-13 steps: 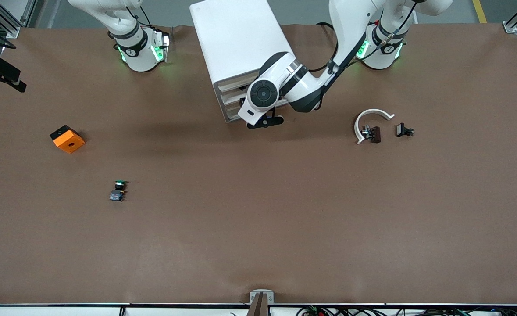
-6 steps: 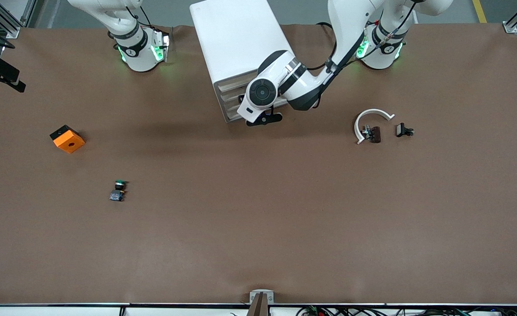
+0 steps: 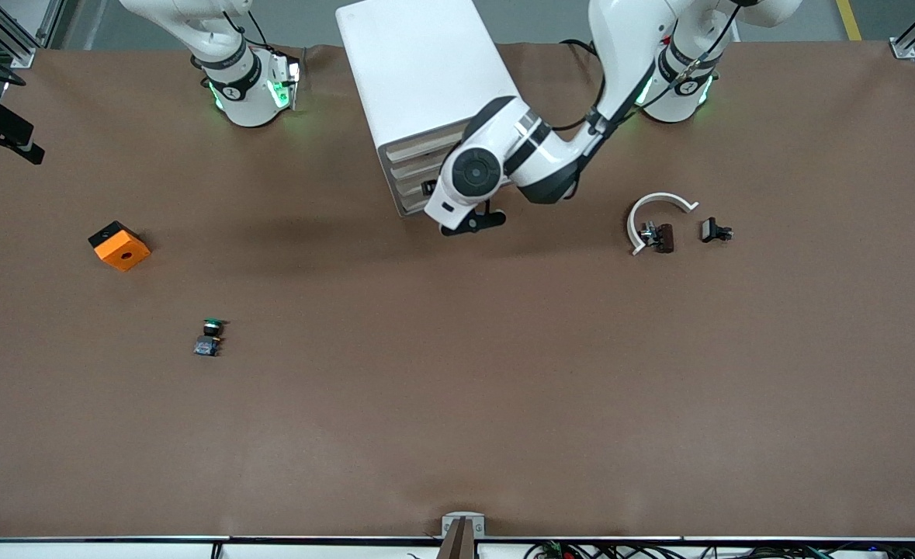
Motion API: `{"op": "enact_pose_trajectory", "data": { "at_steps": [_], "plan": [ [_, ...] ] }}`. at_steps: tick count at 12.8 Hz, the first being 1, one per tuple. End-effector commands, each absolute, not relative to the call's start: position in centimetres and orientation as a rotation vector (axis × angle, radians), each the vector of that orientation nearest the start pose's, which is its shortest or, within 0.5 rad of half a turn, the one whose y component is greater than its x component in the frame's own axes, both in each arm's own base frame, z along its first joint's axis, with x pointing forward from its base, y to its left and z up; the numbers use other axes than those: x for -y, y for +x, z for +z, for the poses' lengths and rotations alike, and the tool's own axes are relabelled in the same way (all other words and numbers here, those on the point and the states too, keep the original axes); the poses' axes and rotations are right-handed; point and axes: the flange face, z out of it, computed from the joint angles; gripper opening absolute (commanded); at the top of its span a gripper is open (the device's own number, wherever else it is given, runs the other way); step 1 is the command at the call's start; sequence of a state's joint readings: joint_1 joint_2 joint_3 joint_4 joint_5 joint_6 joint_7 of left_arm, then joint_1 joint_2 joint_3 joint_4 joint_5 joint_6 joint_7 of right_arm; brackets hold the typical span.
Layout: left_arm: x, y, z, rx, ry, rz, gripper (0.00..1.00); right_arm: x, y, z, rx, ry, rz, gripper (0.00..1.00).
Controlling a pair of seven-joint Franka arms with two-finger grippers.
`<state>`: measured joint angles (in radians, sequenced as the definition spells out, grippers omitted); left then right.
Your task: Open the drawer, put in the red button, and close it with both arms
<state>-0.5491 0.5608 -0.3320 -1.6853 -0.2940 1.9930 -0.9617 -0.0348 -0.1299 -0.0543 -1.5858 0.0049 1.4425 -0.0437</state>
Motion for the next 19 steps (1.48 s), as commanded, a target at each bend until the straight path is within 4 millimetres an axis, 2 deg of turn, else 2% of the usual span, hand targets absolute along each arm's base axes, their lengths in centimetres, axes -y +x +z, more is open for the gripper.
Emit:
{"op": "enact_pose_trajectory", "data": {
  "at_steps": [1,4,7,10,12,14,15,17,19],
  "plan": [
    [45.4,47.4,29.7,0.517,-3.122,0.667,1.00,4.4,48.9,68.0,-0.061,-3.118,-0.007,1.00],
    [39.9,52.2,32.4,0.587,-3.122,0.491,1.00,4.4,49.0,68.1,-0.051,-3.130,-0.015,1.00],
    [34.3,55.9,37.1,0.701,-3.137,0.343,1.00,4.3,49.0,68.1,-0.045,-3.145,-0.016,1.00],
    [30.1,57.8,40.5,0.614,-3.102,0.121,1.00,4.4,49.1,68.2,-0.045,-3.147,-0.030,1.00],
    [25.7,59.9,43.3,0.460,-3.116,-0.001,1.00,4.4,49.1,68.3,-0.043,-3.148,-0.038,1.00],
    [20.5,62.0,46.4,0.321,-3.134,-0.035,1.00,4.8,49.2,68.4,0.006,-3.148,-0.059,1.00],
    [17.5,63.1,48.1,0.325,-3.128,-0.031,1.00,4.8,49.2,68.5,0.009,-3.147,-0.062,1.00],
    [13.2,64.1,50.5,0.400,-3.113,-0.018,1.00,4.7,49.0,68.6,0.006,-3.145,-0.069,1.00],
    [10.7,64.5,52.1,0.433,-3.100,-0.040,1.00,4.6,49.1,68.7,-0.004,-3.136,-0.075,1.00]
  ]
}}
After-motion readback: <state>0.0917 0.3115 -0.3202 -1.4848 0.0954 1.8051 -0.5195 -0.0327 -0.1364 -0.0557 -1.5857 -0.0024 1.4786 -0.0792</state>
